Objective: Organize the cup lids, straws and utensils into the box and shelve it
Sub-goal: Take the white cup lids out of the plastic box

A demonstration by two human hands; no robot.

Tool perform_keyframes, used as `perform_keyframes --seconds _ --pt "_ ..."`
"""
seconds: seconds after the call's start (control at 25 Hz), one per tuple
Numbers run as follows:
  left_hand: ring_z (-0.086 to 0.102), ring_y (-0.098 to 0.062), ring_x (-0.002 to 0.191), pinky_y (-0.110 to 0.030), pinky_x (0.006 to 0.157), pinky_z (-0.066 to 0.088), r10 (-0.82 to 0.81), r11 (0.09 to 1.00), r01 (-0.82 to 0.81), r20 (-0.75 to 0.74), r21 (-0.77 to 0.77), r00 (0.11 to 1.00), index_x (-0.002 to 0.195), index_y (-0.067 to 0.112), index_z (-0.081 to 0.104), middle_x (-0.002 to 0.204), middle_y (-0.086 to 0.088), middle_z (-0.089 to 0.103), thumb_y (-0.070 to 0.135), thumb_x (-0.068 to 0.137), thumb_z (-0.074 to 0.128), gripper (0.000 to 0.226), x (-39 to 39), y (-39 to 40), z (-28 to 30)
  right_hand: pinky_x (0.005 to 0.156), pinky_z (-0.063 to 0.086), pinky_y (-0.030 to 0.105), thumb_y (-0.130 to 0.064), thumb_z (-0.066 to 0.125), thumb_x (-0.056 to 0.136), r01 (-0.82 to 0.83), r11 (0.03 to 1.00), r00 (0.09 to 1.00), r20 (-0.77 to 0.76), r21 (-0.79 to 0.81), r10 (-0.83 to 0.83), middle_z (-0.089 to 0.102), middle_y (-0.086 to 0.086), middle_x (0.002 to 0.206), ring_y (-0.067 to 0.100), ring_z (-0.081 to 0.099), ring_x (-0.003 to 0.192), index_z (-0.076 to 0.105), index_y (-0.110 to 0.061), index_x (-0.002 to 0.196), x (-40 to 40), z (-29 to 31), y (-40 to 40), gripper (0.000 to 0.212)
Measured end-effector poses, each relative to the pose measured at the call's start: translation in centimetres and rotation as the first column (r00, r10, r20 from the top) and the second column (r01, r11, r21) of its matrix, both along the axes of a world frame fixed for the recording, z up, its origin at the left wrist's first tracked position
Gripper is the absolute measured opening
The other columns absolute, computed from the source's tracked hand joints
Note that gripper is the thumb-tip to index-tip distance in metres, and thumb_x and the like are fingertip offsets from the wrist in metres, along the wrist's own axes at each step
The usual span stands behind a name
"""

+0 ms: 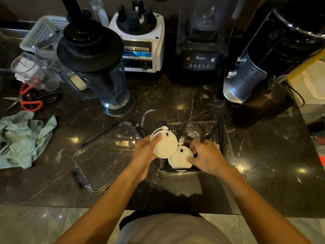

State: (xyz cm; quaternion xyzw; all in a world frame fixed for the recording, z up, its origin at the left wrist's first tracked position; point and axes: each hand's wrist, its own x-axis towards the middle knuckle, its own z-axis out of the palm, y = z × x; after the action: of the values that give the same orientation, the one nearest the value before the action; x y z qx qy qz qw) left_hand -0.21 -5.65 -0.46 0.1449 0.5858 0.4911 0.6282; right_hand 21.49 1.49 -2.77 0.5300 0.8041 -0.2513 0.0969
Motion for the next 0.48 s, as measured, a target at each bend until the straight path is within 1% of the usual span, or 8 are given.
perform_keyframes --seconds 0.08,0.16,0.24,0.28,0.32,0.4,0.44,0.48 --pt "0.071 -0.025 0.112 -0.034 0.087 0.061 -0.013 1.000 0.013 -0.015 0.008 1.000 0.120 0.008 0.072 0.118 -0.011 0.077 0.023 0.104 0.058 0.026 0.0 0.1 0.1 0.102 0.035 0.041 -0.037 0.068 0.090 0.034 0.998 0.996 -0.084 -0.061 -0.039 0.070 -0.011 0.093 0.022 0.055 0.112 0.062 -0.025 0.122 0.3 -0.2 0.2 0.035" --pt "0.071 -0.025 0.111 -0.034 0.087 0.061 -0.015 1.000 0.015 -0.023 0.015 1.000 0.120 0.008 0.072 0.118 -0.011 0.078 0.021 0.105 0.057 0.026 0.0 0.2 0.2 0.100 0.038 0.040 -0.044 0.069 0.089 0.040 0.998 0.994 -0.100 -0.057 -0.046 0.071 -0.011 0.097 0.020 0.058 0.110 0.067 -0.026 0.121 0.4 -0.3 0.3 0.037" --pt "0.070 -0.027 0.114 -0.039 0.091 0.059 -0.013 1.000 0.013 -0.024 0.010 1.000 0.123 0.006 0.071 0.121 -0.013 0.076 0.020 0.105 0.057 0.027 0.0 0.3 0.2 0.095 0.040 0.040 -0.053 0.069 0.086 0.057 0.998 0.995 -0.084 -0.028 -0.059 0.072 -0.008 0.105 0.019 0.060 0.107 0.067 -0.025 0.121 0.4 -0.3 0.4 0.045" --pt "0.069 -0.029 0.116 -0.042 0.094 0.058 -0.014 1.000 0.014 -0.027 0.003 1.000 0.124 0.006 0.071 0.122 -0.014 0.076 0.021 0.105 0.057 0.028 0.0 0.3 0.1 0.095 0.042 0.040 -0.054 0.069 0.085 0.059 0.998 0.995 -0.077 -0.022 -0.060 0.073 -0.007 0.105 0.020 0.062 0.104 0.068 -0.024 0.121 0.1 -0.4 0.4 0.047" --pt "0.069 -0.030 0.118 -0.044 0.096 0.058 -0.015 1.000 0.015 -0.030 -0.003 0.999 0.124 0.006 0.071 0.123 -0.014 0.075 0.021 0.105 0.057 0.028 0.0 0.4 0.1 0.094 0.045 0.041 -0.052 0.070 0.085 0.051 0.998 0.996 -0.074 -0.027 -0.053 0.074 -0.007 0.100 0.020 0.064 0.101 0.068 -0.024 0.119 -0.2 -0.4 0.4 0.045" --pt "0.069 -0.030 0.118 -0.043 0.095 0.058 -0.016 1.000 0.016 -0.034 -0.009 0.999 0.121 0.009 0.072 0.122 -0.013 0.076 0.022 0.104 0.058 0.025 0.0 0.4 0.0 0.089 0.048 0.040 -0.048 0.072 0.084 0.035 0.997 0.995 -0.095 -0.066 -0.042 0.072 -0.008 0.091 0.020 0.065 0.096 0.069 -0.025 0.109 -0.7 -0.6 0.3 0.033" --pt "0.069 -0.030 0.118 -0.041 0.092 0.060 -0.018 1.000 0.017 -0.036 -0.008 0.999 0.118 0.011 0.073 0.120 -0.012 0.077 0.023 0.104 0.059 0.023 -0.1 0.4 0.0 0.083 0.049 0.039 -0.047 0.075 0.084 0.058 0.992 0.989 -0.130 -0.110 -0.072 0.071 -0.009 0.089 0.019 0.065 0.092 0.068 -0.026 0.103 -0.8 -0.5 0.3 0.029" --pt "0.070 -0.029 0.117 -0.039 0.089 0.061 -0.020 1.000 0.019 -0.036 -0.006 0.999 0.116 0.014 0.074 0.118 -0.010 0.077 0.024 0.103 0.059 0.022 -0.2 0.4 0.0 0.077 0.050 0.036 -0.044 0.077 0.083 0.106 0.979 0.973 -0.184 -0.173 -0.138 0.070 -0.009 0.090 0.016 0.065 0.089 0.065 -0.026 0.099 -0.8 -0.4 0.3 0.027"
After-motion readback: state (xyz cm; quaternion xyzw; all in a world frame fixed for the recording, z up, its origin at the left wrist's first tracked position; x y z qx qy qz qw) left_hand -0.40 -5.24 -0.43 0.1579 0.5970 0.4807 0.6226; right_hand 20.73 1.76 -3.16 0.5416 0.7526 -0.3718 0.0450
